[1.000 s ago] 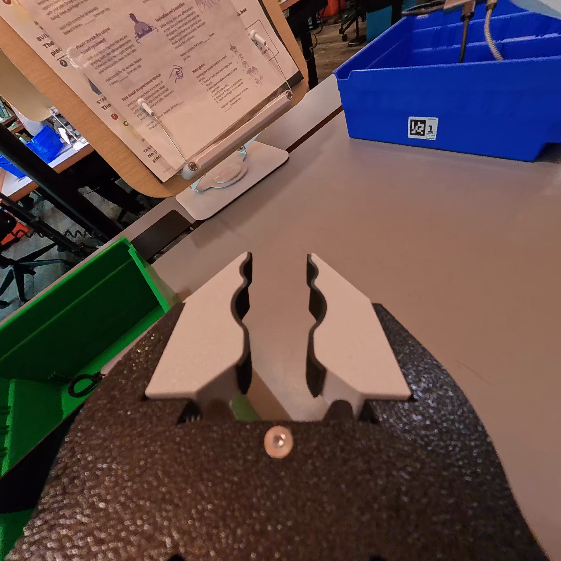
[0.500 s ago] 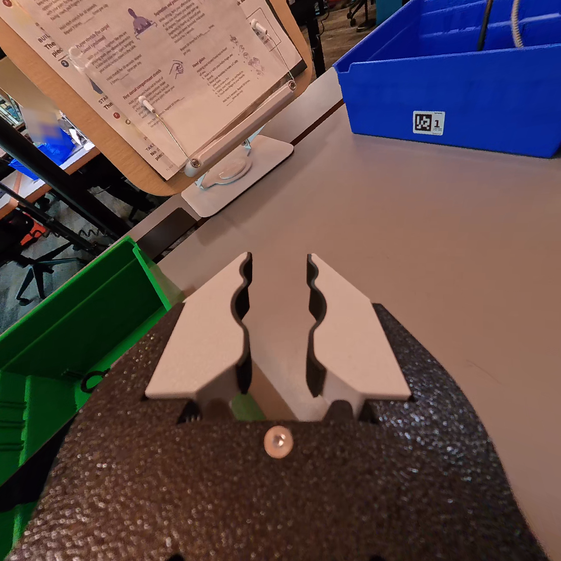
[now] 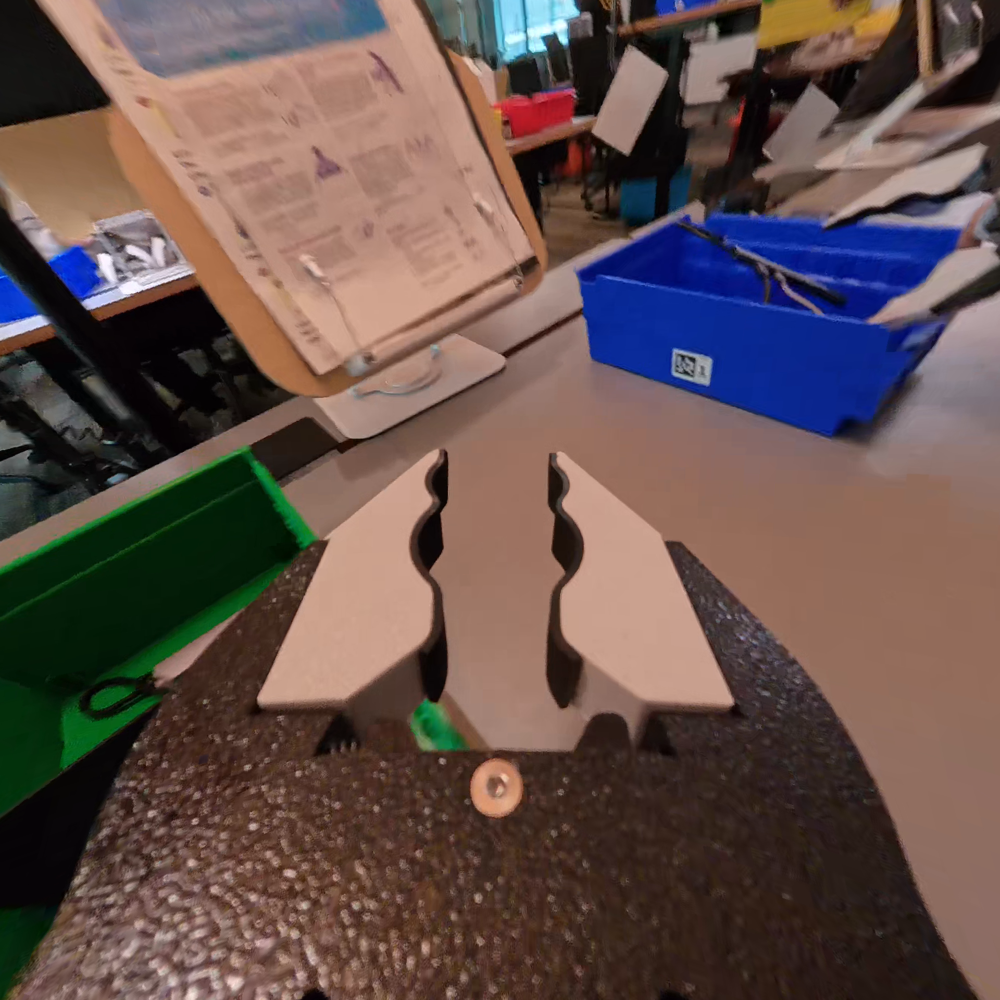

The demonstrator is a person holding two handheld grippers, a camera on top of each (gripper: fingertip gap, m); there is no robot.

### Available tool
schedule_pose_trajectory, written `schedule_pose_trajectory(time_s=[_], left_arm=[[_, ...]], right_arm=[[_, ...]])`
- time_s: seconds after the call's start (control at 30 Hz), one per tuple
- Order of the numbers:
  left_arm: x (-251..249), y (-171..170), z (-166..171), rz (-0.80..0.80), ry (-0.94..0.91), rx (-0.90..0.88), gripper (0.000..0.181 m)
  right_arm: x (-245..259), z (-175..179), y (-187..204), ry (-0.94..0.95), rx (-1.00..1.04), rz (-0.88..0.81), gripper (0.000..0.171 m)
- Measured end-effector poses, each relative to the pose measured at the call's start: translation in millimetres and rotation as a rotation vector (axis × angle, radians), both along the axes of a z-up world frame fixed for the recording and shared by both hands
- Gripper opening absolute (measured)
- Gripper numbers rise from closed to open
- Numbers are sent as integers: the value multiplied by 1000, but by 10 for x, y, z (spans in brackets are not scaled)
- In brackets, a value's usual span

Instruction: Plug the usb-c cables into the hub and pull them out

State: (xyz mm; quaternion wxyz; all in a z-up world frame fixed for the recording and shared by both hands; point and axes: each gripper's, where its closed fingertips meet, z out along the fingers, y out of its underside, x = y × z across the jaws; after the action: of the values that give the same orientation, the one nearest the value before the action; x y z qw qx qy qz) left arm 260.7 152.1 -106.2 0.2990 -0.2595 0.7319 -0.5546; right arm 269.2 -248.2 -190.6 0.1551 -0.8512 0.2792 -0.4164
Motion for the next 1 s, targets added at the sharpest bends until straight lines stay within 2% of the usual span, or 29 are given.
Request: schedule_pose_trajectory(time_s=[0.07,0.1,0.17,0.27,0.33,0.43,0.57,0.77,1.0], left_arm=[[60,357,96,91,17,8,34],[139,578,110,150,25,59,34],[371,1015,145,242,27,227,34],[879,1364,256,216,6,441,36],[1218,1391,112,94,66,560,40],[1437,1405,-446,-121,239,781,48],[1586,1466,-1047,-221,346,985,50],[1768,1366,-1375,-262,403,983,45],[1712,1384,-1667,-301,628,910,42]], right_arm=[[-113,222,10,-39,70,0,114],[-173,333,14,-58,113,5,122],[-254,586,15,-127,230,-6,125],[-388,881,179,-189,456,35,126],[-510,961,395,-176,564,111,118],[-686,939,703,-139,615,191,113],[-962,770,1162,-46,656,314,106],[-1352,467,1681,92,631,481,103],[-1589,242,2008,220,670,619,95]])
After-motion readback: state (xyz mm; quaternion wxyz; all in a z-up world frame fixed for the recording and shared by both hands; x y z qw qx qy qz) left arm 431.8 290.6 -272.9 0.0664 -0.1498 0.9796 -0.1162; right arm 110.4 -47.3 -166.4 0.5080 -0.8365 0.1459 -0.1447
